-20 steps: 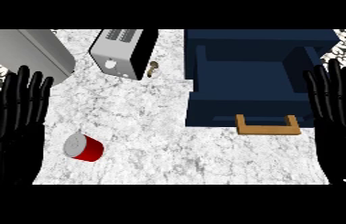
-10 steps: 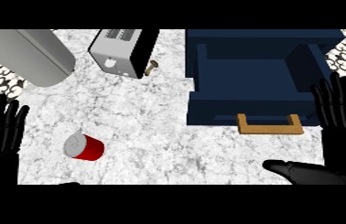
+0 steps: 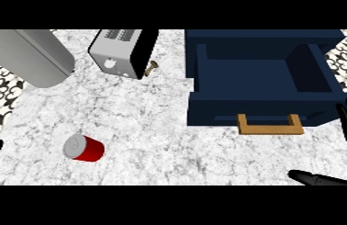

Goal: Pick up the can, place it into the drawer and close the drawer

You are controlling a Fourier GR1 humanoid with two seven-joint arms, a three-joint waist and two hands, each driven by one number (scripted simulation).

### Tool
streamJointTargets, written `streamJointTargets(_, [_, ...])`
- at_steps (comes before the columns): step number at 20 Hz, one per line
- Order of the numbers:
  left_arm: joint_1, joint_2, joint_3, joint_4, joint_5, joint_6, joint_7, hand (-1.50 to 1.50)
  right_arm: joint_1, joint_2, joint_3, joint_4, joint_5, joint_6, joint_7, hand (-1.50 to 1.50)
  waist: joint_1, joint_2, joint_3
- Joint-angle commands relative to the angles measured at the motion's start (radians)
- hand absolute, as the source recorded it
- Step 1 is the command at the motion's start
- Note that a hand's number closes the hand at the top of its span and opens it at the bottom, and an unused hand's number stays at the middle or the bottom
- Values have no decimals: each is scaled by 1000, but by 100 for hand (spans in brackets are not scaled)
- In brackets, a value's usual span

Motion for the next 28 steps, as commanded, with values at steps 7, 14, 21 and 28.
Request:
streamJointTargets(7, [126,-35,31,-131,65,-6,26,-150,169,-5,-116,-34,-114,137,-79,-150,-2,-1,0])
streamJointTargets(14, [125,-36,52,-134,211,50,100,-150,189,7,-138,-7,-138,194,-122,-150,1,0,0])
streamJointTargets(21, [-15,-30,133,-25,328,68,145,-150,222,-28,-234,-17,-226,250,-117,-150,-9,0,0])
streamJointTargets(28, [-83,-35,37,163,240,143,48,-150,266,-3,-302,-17,-294,330,-138,-150,-10,1,-1])
